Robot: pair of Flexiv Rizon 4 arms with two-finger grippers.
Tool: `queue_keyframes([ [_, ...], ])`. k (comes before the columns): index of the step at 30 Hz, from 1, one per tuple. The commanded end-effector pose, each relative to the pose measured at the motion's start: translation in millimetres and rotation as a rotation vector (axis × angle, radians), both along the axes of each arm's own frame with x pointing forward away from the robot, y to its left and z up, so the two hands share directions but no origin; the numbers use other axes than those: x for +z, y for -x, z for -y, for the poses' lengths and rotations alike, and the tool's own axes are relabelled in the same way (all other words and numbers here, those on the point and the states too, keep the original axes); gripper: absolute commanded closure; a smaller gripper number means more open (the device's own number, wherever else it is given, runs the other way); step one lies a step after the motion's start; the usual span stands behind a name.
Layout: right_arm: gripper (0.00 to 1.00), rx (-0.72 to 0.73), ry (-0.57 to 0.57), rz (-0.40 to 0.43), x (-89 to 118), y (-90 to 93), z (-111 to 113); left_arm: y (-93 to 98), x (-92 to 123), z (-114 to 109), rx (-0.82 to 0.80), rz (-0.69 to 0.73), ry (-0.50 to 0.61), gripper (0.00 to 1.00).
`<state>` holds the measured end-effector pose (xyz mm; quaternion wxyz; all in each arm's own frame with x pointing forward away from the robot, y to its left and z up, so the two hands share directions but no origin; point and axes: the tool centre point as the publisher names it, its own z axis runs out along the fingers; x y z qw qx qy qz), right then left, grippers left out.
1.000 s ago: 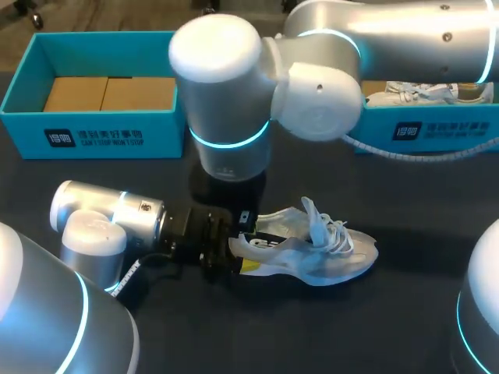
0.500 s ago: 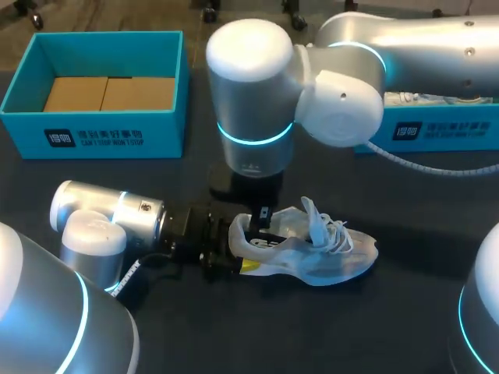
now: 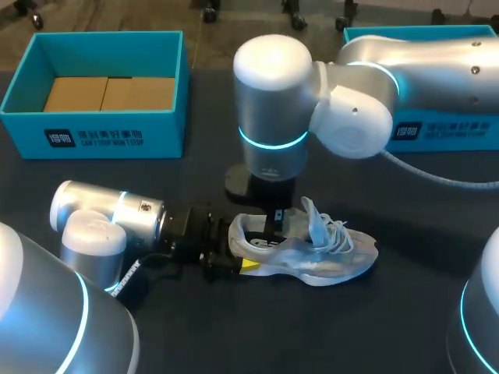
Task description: Take the shoe out of the shoebox, open the shoe tongue, remove and reinsert the insole, then place the shoe into the shoebox
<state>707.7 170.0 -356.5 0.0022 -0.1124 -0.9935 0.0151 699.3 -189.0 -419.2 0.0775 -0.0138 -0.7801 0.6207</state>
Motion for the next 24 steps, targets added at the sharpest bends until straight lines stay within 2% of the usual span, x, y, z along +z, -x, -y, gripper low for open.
queue_keyframes([
  [1,1.0,-0.003,-0.027,0.004,-8,1.0,15,-0.4,0,0,0.0,0.0,0.0,1.0],
  [6,1.0,-0.022,-0.016,0.014,-7,4.3,34,-0.4,0,0,0.0,0.0,0.0,1.0],
  [11,1.0,-0.008,-0.035,0.034,-8,4.4,39,-0.4,0,0,0.0,0.0,0.0,1.0],
  [12,0.93,-0.008,-0.031,0.032,-9,3.6,39,-0.4,0,0,0.0,0.0,0.0,1.0],
  [13,0.79,-0.006,-0.037,0.028,-10,2.7,39,-0.4,0,0,0.0,0.0,0.0,1.0],
  [14,0.74,-0.006,-0.038,0.027,-11,1.9,39,-0.4,0,0,0.0,0.0,0.0,1.0],
  [18,0.73,-0.002,-0.042,0.02,-17,0.1,39,-0.4,0,0,0.0,0.0,0.0,1.0],
  [21,0.65,0.005,-0.041,0.009,-23,-0.9,39,-0.4,0,0,0.0,0.0,0.0,1.0],
  [24,0.67,0.007,-0.048,-0.008,-29,-2.1,40,-0.4,0,0,0.0,0.0,0.0,1.0],
])
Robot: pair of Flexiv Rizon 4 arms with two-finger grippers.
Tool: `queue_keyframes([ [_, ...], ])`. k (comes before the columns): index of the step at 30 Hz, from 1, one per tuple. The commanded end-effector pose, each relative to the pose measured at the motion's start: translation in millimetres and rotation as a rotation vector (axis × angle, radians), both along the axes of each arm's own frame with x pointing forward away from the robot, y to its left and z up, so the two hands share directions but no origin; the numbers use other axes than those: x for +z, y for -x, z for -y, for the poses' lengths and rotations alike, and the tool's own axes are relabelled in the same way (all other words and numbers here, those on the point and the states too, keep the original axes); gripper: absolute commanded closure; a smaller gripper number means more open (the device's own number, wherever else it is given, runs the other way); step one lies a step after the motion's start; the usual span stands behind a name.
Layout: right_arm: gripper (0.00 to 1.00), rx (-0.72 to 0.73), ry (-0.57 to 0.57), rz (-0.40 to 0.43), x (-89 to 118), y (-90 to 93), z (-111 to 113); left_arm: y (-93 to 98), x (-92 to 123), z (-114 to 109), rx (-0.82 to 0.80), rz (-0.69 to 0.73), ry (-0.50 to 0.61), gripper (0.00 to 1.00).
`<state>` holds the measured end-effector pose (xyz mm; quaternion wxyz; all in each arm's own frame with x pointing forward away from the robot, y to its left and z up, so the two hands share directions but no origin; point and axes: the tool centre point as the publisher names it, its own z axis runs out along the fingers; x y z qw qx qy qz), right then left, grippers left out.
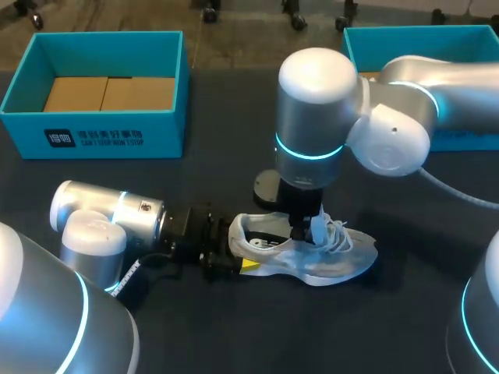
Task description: Take the shoe out of the shoebox, open the shoe tongue, remove and reinsert the insole, then place the shoe into the shoebox
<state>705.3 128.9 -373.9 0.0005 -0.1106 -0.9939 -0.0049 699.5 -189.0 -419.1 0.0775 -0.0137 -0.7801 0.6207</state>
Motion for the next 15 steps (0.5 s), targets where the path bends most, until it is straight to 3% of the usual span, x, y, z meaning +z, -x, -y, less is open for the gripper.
queue_keyframes([
  [1,0.67,0.004,-0.009,-0.025,-14,-4.8,-2,-0.3,0,0,0.0,0.0,0.0,1.0],
  [12,0.57,0.024,0.0,-0.048,-30,-7.4,-10,-0.3,0,0,0.0,0.0,0.0,1.0],
  [15,0.56,0.028,0.004,-0.088,-36,-7.7,-11,-0.3,0,0,0.0,0.0,0.0,1.0],
])
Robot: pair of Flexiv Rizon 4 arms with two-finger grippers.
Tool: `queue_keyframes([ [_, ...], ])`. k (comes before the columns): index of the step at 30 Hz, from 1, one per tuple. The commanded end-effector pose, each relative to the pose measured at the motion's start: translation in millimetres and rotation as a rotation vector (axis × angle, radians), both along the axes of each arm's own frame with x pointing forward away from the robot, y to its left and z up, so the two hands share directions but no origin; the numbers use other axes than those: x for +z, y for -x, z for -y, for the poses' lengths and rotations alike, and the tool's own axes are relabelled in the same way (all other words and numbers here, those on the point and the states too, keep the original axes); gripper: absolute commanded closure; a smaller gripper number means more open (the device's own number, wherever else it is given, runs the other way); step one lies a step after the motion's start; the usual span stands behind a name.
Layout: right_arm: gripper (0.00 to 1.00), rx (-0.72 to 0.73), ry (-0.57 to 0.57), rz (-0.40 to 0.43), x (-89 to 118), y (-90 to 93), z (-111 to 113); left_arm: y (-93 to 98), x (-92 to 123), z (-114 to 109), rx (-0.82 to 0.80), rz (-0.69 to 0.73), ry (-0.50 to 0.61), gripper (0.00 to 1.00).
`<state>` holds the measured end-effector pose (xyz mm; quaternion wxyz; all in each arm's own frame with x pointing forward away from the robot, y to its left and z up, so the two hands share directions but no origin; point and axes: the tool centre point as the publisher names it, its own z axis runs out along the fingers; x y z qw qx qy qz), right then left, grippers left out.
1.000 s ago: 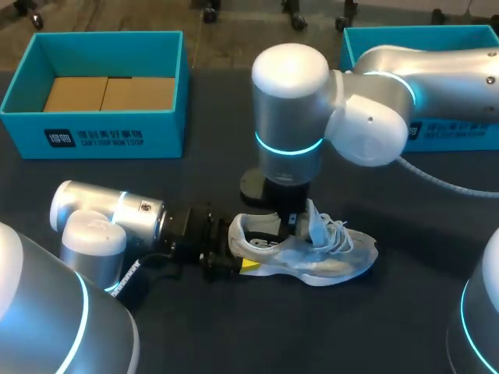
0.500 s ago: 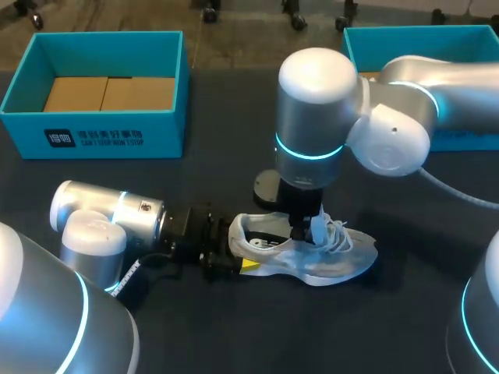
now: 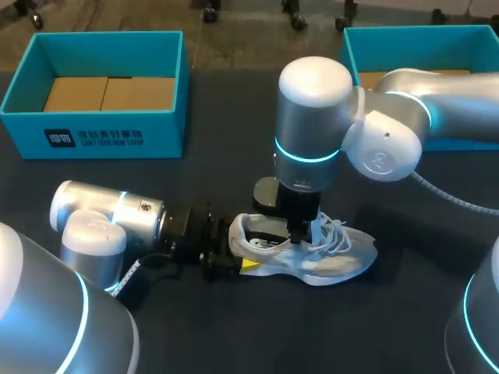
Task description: Take the shoe out of the shoebox, open the shoe tongue, remove and reinsert the insole, then place the shoe into the shoebox
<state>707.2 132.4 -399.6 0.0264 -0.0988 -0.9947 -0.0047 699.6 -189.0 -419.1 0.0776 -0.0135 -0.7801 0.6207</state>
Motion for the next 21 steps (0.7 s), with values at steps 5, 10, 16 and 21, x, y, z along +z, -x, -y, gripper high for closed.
queue_keyframes([
  [5,0.61,0.005,0.005,-0.126,-24,2.2,-12,-0.2,0,0,0.0,0.001,0.0,1.0],
  [10,0.69,0.0,-0.011,-0.168,-32,16.7,-12,-0.2,0,0,0.0,0.001,0.0,1.0],
  [16,0.94,-0.008,-0.018,-0.226,-35,34.8,-10,-0.2,0,0,0.0,0.001,0.0,1.0],
  [21,1.0,-0.024,-0.021,-0.232,-27,46.1,-4,-0.2,0,0,0.0,0.001,0.0,1.0],
])
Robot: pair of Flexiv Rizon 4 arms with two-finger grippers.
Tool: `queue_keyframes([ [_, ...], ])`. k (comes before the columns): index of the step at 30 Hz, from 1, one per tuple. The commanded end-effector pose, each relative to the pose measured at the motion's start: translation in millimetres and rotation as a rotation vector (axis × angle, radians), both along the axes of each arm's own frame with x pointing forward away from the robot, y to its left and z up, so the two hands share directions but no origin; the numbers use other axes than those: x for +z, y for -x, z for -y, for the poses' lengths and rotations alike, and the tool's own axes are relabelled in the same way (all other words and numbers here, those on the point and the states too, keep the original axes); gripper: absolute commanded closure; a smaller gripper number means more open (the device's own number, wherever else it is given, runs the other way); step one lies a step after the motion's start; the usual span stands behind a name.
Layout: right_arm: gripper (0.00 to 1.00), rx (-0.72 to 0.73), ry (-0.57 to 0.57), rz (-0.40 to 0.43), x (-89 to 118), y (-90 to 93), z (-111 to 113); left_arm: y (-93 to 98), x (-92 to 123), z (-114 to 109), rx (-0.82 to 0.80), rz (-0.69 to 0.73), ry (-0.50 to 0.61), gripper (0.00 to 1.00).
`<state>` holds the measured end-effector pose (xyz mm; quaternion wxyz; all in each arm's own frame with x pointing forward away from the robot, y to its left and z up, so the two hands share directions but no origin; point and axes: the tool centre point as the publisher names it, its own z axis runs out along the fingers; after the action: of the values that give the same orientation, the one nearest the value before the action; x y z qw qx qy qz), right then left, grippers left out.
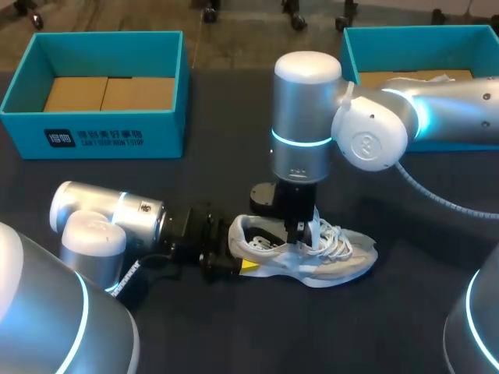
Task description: Take the shoe out of the shoebox, open the shoe tongue, remove and reinsert the insole, then place the shoe into the shoebox
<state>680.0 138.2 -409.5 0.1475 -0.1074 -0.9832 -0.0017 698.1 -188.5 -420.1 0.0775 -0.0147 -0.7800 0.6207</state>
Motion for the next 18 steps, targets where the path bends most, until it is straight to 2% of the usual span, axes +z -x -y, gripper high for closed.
queue_keyframes([
  [1,1.0,-0.01,-0.01,0.024,-14,19.8,3,-1.7,1,0,0.001,-0.001,-0.001,1.0],
  [9,1.0,-0.039,-0.083,0.122,24,14.7,12,-1.7,1,0,0.001,-0.001,-0.001,1.0],
  [15,1.0,-0.05,-0.135,0.156,41,6.8,17,-1.7,1,0,0.001,-0.001,-0.001,1.0],
  [18,1.0,-0.034,-0.197,0.169,46,3.2,19,-1.7,1,0,0.001,-0.001,-0.001,1.0],
])
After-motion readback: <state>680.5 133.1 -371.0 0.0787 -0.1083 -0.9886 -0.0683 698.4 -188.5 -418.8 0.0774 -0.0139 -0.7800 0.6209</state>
